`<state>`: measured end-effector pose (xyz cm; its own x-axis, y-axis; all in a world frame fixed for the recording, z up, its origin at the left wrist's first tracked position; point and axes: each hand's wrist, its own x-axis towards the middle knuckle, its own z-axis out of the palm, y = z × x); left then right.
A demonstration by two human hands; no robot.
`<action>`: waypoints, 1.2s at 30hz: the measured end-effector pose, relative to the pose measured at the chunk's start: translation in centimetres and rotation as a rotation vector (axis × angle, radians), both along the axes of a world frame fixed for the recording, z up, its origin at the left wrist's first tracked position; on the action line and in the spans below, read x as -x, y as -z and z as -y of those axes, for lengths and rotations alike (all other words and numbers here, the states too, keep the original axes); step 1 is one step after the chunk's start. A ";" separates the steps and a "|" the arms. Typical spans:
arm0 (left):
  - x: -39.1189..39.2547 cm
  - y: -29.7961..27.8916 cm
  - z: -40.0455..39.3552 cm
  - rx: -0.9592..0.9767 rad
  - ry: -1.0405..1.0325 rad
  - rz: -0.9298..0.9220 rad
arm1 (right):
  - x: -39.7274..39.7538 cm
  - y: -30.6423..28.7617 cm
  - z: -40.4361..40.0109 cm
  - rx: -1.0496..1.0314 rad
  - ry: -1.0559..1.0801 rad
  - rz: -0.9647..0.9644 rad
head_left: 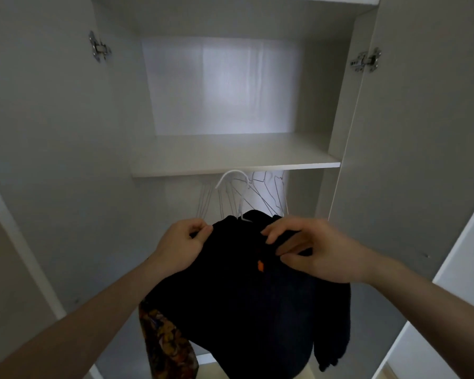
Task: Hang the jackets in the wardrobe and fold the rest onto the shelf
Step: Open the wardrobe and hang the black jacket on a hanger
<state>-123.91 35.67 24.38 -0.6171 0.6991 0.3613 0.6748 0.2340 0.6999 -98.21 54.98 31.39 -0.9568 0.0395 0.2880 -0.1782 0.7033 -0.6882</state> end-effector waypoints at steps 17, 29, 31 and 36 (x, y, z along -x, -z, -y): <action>0.7 -1.9 0.6 -0.081 0.182 0.001 | -0.5 7.5 -8.0 -0.091 0.627 0.076; 2.8 -0.5 0.6 0.108 0.154 -0.095 | 2.3 2.6 -6.4 -0.296 0.519 0.087; 1.5 -0.2 -0.4 0.131 0.165 -0.114 | 3.8 1.7 -4.0 -0.287 0.468 0.001; 0.5 -0.6 -1.7 0.108 0.210 -0.062 | 6.3 3.2 1.5 -0.086 0.356 -0.216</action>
